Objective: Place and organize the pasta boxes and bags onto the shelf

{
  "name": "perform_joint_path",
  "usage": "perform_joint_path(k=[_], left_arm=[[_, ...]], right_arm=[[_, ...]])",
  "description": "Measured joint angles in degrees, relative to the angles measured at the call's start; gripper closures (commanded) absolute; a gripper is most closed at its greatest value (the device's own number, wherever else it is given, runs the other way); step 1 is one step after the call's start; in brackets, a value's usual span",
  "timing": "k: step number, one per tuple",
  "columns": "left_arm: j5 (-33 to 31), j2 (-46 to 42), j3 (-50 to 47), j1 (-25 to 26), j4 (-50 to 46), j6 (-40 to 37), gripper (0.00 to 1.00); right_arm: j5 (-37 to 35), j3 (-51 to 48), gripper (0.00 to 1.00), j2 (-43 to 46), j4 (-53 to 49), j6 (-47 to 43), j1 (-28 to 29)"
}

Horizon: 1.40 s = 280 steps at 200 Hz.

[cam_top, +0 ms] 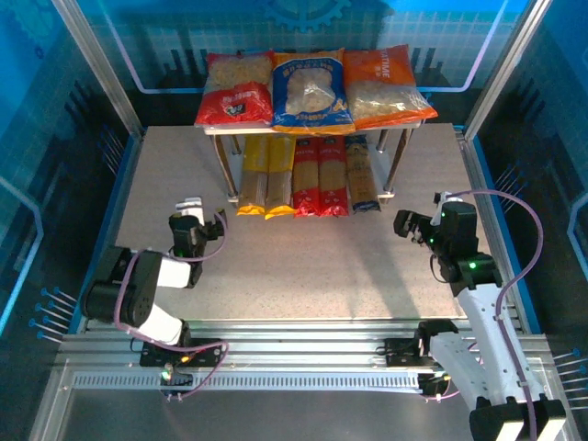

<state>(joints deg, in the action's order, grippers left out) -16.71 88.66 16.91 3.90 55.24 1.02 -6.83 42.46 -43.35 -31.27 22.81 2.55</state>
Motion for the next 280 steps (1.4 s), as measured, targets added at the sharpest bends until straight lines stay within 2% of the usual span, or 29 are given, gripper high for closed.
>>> perform_joint_path(k=[29, 59, 85, 108, 158, 178, 193, 221, 255, 280], left_arm=[[4.04, 0.50, -0.35, 0.48, 3.54, -2.62, 0.01], [5.57, 0.50, -0.28, 0.68, 4.63, -3.69, 0.00], [6.01, 0.50, -0.28, 0.66, 4.63, -4.13, 0.00], [6.08, 0.50, -0.28, 0.66, 4.63, -4.17, 0.01], [6.38, 0.50, 0.13, 0.63, 4.28, -4.17, 0.00], [6.82, 0.50, 1.18, 0.31, 3.21, -4.11, 0.01], [7.19, 0.50, 1.64, 0.09, 2.84, -4.07, 0.00], [7.58, 0.50, 1.70, 0.00, 2.01, -4.02, 0.01], [7.74, 0.50, 1.70, -0.04, 1.60, -4.00, 0.00], [8.07, 0.50, 1.77, -0.13, 1.46, -4.00, 0.01]], right_arm=[[-1.16, -0.20, 0.00, -0.02, 0.90, -0.37, 0.00], [-3.74, -6.32, 0.00, -0.37, 10.67, -1.27, -0.02], [-7.61, -18.99, 0.00, -3.17, 28.28, -3.69, 0.04], [-12.07, -29.11, 0.00, -10.14, 44.98, -7.72, 0.07], [-14.97, -30.67, 0.00, -28.24, 73.90, -13.16, 0.87], [-15.28, -30.29, 0.00, -35.01, 81.79, -15.04, 1.55], [-15.30, -30.05, 0.00, -38.01, 84.74, -16.39, 2.43], [-15.02, -29.51, 0.00, -38.49, 87.60, -18.36, 3.13], [-12.09, -26.97, 0.00, -43.01, 91.32, -21.40, 4.02], [-10.86, -23.30, 0.00, -45.07, 86.62, -22.01, 4.87]])
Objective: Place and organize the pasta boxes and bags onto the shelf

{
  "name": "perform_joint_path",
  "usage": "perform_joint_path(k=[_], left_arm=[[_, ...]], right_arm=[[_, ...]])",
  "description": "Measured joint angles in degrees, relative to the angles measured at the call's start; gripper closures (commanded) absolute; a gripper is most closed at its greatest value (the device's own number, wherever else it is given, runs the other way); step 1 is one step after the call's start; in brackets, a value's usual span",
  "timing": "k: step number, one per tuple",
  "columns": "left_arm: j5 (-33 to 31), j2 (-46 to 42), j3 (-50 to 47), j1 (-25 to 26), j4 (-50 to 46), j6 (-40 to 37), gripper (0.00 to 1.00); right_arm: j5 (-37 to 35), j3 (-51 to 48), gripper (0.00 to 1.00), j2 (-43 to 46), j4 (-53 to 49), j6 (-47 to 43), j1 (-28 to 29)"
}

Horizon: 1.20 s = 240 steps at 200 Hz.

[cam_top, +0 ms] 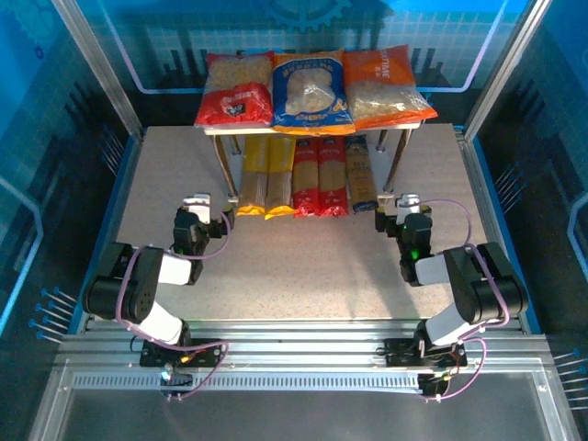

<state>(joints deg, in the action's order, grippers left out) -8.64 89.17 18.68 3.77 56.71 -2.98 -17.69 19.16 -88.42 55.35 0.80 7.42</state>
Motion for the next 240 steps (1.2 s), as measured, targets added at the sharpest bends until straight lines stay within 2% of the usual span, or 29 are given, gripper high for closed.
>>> perform_joint_path(k=[30, 240], left_arm=[[0.20, 0.00, 0.31, -0.26, -0.48, 0.02, 0.01], [0.59, 0.00, 0.39, -0.28, -0.92, 0.02, 0.00]], right_arm=[[1.27, 1.40, 0.00, 0.02, -1.07, 0.42, -1.99], [1.73, 1.55, 0.00, 0.02, -2.25, 0.42, -1.97]])
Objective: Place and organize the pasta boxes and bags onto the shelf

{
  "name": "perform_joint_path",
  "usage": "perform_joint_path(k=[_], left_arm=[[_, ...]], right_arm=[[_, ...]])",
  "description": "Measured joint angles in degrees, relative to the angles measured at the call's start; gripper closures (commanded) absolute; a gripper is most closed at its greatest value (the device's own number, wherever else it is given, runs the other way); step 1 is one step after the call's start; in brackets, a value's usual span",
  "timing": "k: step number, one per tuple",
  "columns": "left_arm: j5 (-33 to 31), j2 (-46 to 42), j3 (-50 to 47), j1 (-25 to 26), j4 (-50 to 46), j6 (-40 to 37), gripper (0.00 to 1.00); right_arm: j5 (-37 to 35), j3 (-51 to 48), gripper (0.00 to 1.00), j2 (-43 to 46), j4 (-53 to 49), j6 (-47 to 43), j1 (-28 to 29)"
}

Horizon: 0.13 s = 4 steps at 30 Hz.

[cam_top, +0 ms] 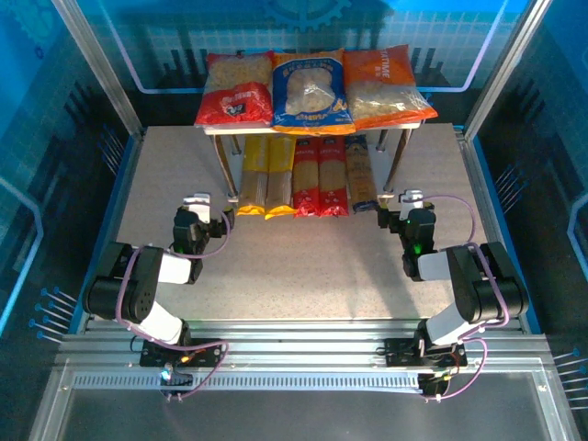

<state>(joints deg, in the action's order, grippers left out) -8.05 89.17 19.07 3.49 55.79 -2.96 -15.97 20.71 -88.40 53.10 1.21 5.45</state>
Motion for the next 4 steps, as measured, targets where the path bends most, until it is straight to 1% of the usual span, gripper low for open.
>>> perform_joint_path(k=[4], left_arm=[[0.02, 0.00, 0.02, 0.00, -0.02, 0.00, 0.01]], right_arm=[[0.00, 0.00, 0.00, 0.00, 0.02, 0.00, 0.00]])
